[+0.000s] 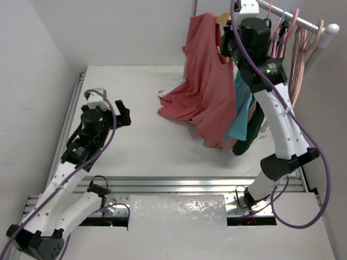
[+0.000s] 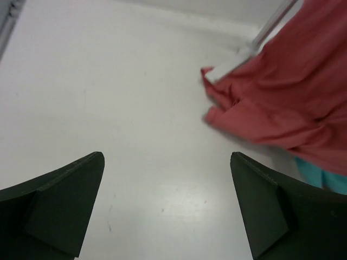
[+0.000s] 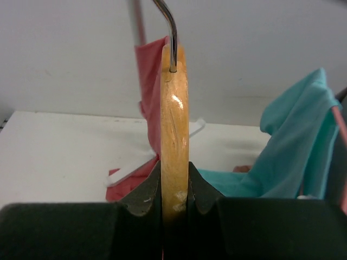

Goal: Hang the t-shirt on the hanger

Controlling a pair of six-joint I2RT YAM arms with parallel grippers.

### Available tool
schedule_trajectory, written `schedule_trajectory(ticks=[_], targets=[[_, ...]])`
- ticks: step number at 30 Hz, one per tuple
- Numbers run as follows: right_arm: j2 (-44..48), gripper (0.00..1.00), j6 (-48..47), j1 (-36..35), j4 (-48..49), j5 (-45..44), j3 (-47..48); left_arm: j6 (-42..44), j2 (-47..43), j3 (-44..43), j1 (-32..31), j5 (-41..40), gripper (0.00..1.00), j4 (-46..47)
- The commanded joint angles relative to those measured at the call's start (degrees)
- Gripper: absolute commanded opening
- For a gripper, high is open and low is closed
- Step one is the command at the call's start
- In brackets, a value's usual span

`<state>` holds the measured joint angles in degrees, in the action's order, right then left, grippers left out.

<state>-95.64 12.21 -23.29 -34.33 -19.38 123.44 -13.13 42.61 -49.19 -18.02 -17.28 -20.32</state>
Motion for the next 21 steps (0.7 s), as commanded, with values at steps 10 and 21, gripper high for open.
schedule_trajectory(ticks=[10,21], targets=[[13.11,0.0,2.3,1.4,14.64,-4.34,-18.41,1.52,-1.21,2.08,0.18,1.28,1.0,1.68],[-4.74,0.0,-2.02,3.51,8.92,-5.94,9.46,2.22,-2.97,4.8,0.18,4.62,1.0,2.3]])
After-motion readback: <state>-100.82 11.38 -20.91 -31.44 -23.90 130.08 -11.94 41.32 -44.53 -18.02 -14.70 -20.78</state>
